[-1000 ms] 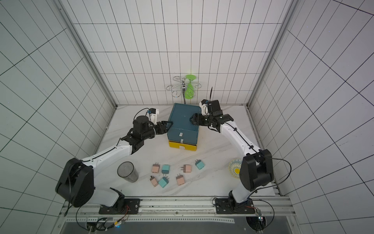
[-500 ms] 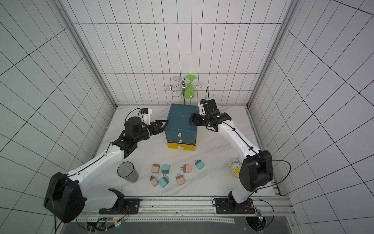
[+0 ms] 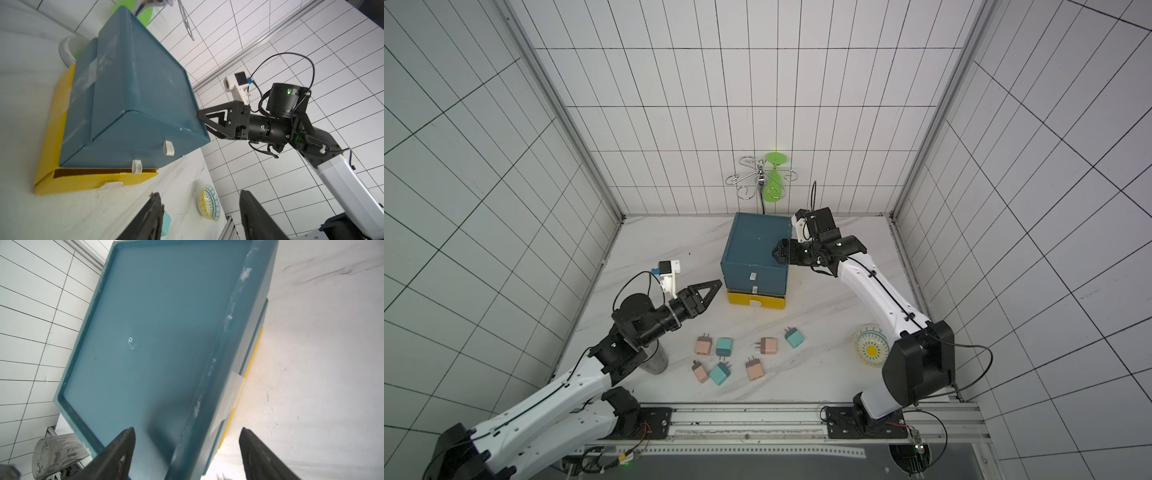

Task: Place the plugs into the drawer by color
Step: Open the drawer in the storage box.

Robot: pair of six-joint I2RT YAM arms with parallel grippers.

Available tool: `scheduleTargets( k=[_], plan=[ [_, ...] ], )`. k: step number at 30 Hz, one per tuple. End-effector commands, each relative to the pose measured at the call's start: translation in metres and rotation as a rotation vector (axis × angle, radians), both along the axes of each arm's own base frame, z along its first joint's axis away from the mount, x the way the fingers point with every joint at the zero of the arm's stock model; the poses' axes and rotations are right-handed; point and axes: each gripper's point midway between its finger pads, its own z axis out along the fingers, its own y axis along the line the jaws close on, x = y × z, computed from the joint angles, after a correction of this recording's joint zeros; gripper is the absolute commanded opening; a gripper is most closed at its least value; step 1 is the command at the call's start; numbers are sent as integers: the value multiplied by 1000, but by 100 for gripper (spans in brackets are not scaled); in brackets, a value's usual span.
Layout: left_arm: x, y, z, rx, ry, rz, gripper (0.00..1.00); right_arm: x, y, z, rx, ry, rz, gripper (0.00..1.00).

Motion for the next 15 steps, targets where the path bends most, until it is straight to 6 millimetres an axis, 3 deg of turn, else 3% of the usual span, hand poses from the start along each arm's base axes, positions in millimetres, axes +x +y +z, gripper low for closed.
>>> scheduleTargets(
  k=[1,7,15],
  plan=[
    [14,-1,-16,-60,46,71,58,5,12,-17,28,44,31,80],
    [32,-30,-38,-35,82,34,56,25,15,-24,-5,36,58,74],
    [55,-50,-41,-56,53,62,54,34,3,-28,-59,32,17,71]
  ],
)
